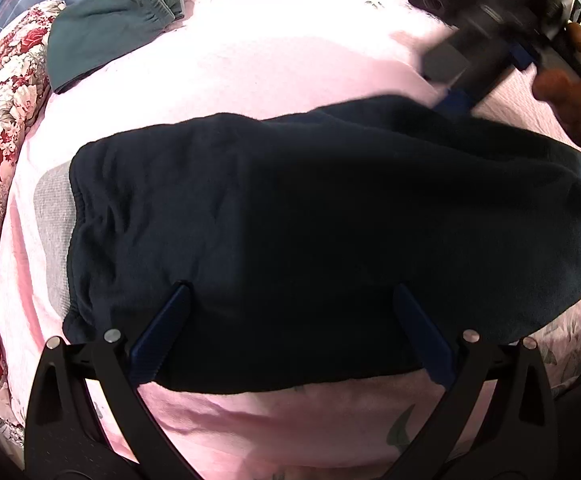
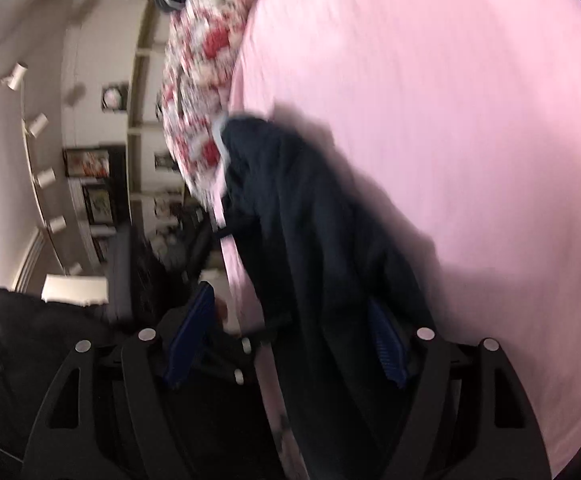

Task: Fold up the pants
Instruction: 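Grasp the pants end with the right tool and pull it straight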

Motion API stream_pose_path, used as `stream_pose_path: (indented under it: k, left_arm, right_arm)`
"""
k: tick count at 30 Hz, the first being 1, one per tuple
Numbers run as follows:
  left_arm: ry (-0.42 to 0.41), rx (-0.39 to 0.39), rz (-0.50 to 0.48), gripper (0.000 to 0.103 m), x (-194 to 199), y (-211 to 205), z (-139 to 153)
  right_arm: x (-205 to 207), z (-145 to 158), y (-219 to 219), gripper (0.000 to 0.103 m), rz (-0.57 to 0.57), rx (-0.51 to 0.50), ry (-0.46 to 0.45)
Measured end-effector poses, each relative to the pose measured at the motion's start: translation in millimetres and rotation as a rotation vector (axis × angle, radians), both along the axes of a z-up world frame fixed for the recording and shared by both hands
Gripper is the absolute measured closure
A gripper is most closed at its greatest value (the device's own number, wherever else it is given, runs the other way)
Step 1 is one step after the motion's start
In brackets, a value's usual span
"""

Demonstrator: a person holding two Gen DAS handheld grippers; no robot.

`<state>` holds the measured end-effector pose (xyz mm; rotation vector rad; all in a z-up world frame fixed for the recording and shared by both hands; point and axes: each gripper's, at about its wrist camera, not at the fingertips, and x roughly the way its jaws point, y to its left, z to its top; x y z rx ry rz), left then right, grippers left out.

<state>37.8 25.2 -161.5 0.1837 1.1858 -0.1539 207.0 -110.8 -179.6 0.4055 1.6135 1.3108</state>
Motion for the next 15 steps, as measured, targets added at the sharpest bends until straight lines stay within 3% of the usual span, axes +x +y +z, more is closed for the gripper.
stream_pose_path:
  k: [3,6,8,9,11,15]
  left_arm:
    - [-0.001,0.0,-0.002,0.002,2.3,0.8,-0.1]
    - [-0.003,0.0,-0.002,0.002,3.1,0.8,-0.7]
    - [-0.005,0.0,-0.003,0.002,2.1,1.0,-0.9]
    - [-0.007,0.0,-0.003,0.002,1.8,1.1,-0.8]
    - [-0.008,-0.001,-0.005,0.002,1.7,1.4,-0.8]
    - [-0.009,-0.002,-0.013,0.002,2.7,2.9,-0.8]
  right_arm:
    - [11.8,-1.2,-14.0,0.032,-0.133,0.002,-0.043]
    - [20.1,-10.7,-37.5,0.045,-0.269,0.039,0.021]
    - [23.2,-11.1,-49.2,0.047,-0.356,0.047,0.009]
    - [28.9,-7.0,-65.4,0.047,-0.473,0.041,-0.034]
    - [39.8,-6.2,-84.0,0.046,-0.571,0.043,0.016]
    - [25.3,36.5,-74.8,0.046,-0.504,0.114,-0.08]
